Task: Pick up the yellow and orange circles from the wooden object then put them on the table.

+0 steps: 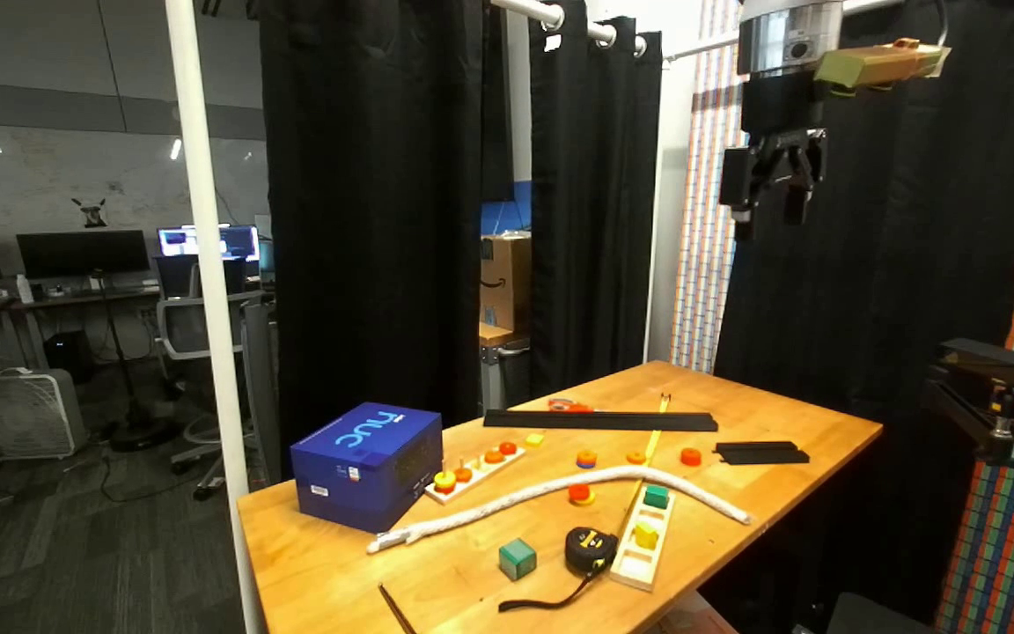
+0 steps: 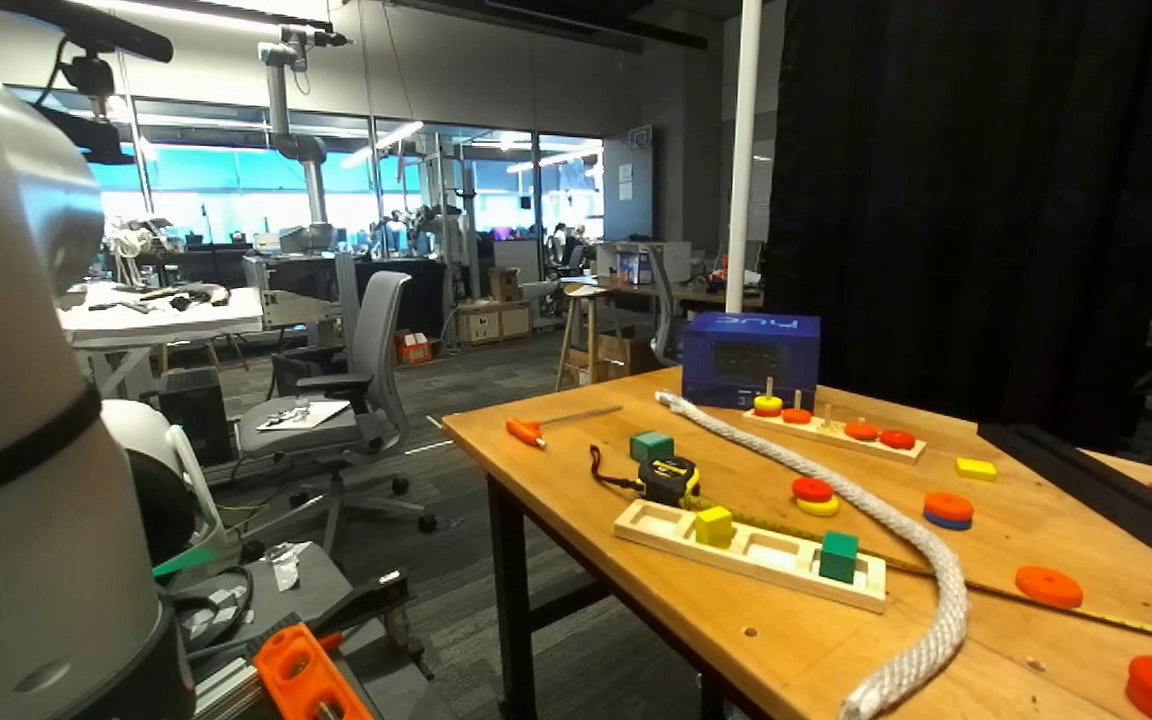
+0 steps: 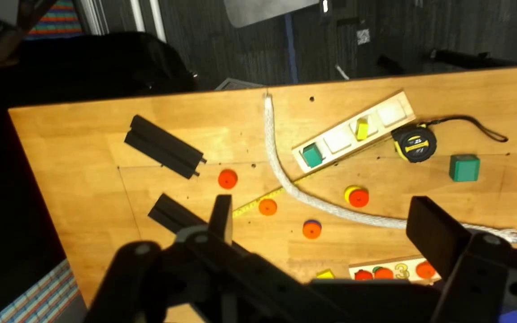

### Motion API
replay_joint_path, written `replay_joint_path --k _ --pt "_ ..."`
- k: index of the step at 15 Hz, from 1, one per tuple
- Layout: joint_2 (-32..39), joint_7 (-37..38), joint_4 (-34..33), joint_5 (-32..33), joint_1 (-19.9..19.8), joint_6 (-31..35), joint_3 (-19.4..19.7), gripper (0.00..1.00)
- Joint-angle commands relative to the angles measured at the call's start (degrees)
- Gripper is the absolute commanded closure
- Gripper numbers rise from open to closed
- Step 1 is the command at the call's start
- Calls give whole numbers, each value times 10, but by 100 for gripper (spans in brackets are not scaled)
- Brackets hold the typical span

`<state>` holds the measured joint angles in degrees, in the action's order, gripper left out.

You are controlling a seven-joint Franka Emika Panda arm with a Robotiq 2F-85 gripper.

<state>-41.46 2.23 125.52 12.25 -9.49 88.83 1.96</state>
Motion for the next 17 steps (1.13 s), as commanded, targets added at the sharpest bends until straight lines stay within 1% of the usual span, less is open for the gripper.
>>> replay_joint_path --k 1,3,8,10,11,17 --pt "-49 -2 21 -26 22 -3 22 0" --pt "-69 -21 40 -38 35 14 35 0" --pt "-99 -32 71 -67 45 25 55 0" --pt "-102 -24 78 -72 38 25 57 0" --pt "-82 -24 63 -59 35 7 49 0" --pt "-88 -25 72 -61 34 12 53 0"
